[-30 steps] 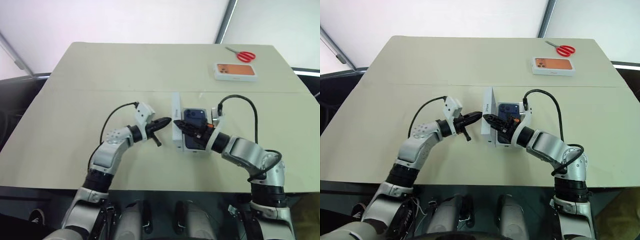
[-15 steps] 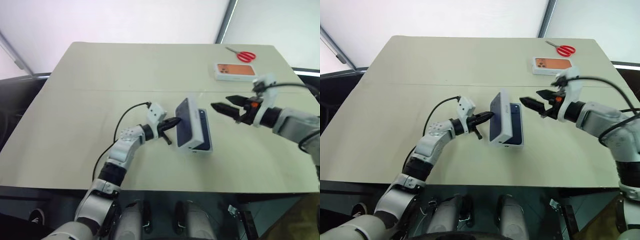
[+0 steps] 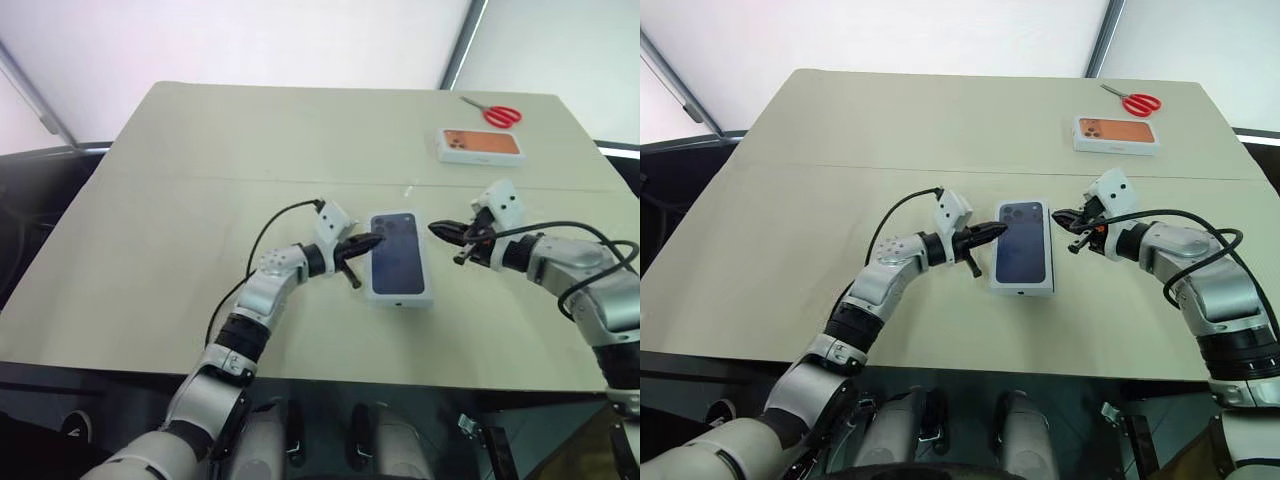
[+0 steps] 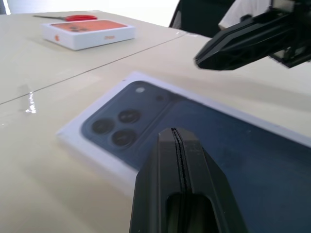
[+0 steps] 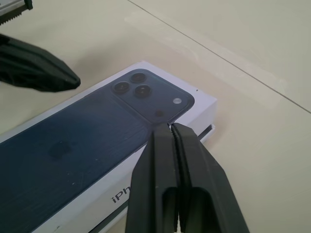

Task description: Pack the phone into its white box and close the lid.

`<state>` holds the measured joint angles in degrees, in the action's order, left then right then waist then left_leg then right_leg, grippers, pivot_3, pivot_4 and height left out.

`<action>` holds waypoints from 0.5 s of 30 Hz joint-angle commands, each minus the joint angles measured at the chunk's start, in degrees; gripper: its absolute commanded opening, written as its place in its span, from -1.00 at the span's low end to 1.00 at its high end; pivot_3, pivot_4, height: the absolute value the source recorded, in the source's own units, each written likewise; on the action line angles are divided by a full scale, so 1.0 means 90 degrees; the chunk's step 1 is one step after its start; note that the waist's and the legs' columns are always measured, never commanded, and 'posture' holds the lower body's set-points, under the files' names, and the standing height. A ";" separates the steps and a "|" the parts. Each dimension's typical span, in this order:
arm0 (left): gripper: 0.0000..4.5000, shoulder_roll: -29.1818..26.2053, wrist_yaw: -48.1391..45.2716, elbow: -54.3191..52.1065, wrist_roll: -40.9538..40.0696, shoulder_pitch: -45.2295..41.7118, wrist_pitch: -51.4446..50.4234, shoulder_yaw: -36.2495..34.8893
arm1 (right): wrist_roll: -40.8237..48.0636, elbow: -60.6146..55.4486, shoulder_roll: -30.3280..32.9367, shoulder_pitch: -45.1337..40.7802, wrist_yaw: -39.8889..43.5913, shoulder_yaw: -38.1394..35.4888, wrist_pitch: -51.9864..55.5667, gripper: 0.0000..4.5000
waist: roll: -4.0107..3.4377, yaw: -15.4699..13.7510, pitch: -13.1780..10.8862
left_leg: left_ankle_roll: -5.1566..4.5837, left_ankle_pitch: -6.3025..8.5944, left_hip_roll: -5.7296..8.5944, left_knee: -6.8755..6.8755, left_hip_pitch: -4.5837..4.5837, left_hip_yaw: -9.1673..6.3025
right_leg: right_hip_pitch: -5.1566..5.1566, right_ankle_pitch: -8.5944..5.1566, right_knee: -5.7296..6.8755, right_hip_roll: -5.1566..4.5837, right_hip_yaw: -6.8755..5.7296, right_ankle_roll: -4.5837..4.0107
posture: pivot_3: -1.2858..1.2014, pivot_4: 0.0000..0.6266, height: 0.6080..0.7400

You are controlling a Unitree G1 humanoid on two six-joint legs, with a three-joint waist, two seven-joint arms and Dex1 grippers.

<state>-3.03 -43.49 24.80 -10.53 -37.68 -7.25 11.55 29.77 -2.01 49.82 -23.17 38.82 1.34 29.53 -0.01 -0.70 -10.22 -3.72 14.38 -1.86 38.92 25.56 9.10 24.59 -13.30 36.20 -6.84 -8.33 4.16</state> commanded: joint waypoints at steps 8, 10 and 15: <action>-1.00 -0.0601 -0.0127 -0.0692 0.0008 0.0283 -0.0966 -0.0002 | -0.1026 0.0173 -0.0024 0.0435 0.0288 -0.0271 -0.0692 -0.98 | -0.0001 -0.0004 0.0000 | 0.0019 -0.0010 0.0001 0.0005 -0.0001 -0.0001 | -0.0006 0.0000 0.0000 0.0001 -0.0003 0.0000 | 0.03 -0.52 0.96; -1.00 -0.0551 -0.0141 -0.0695 -0.0061 0.0278 -0.1253 0.0015 | -0.1045 0.0133 -0.0088 0.0526 0.0321 -0.0353 -0.0691 -0.98 | -0.0001 -0.0010 0.0000 | 0.0023 -0.0013 0.0003 0.0007 0.0000 -0.0001 | -0.0006 0.0000 0.0000 0.0001 -0.0003 0.0000 | 0.03 -0.52 0.96; -1.00 -0.0333 -0.0223 -0.0462 0.0063 0.0215 -0.1352 0.0260 | -0.1119 -0.0157 -0.0134 0.0601 0.0418 -0.0387 -0.0637 -0.98 | -0.0002 -0.0003 0.0000 | 0.0023 -0.0013 0.0003 0.0012 0.0000 0.0000 | -0.0007 0.0001 0.0000 0.0001 -0.0002 0.0002 | 0.03 -0.52 0.96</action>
<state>-6.60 -45.00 20.73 -10.37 -34.60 -19.78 12.81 19.86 -0.90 48.34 -17.69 42.14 0.09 24.49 -0.02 -0.72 -10.22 -3.51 14.27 -1.84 39.03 25.55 9.10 24.52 -13.30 36.20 -6.84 -8.35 4.18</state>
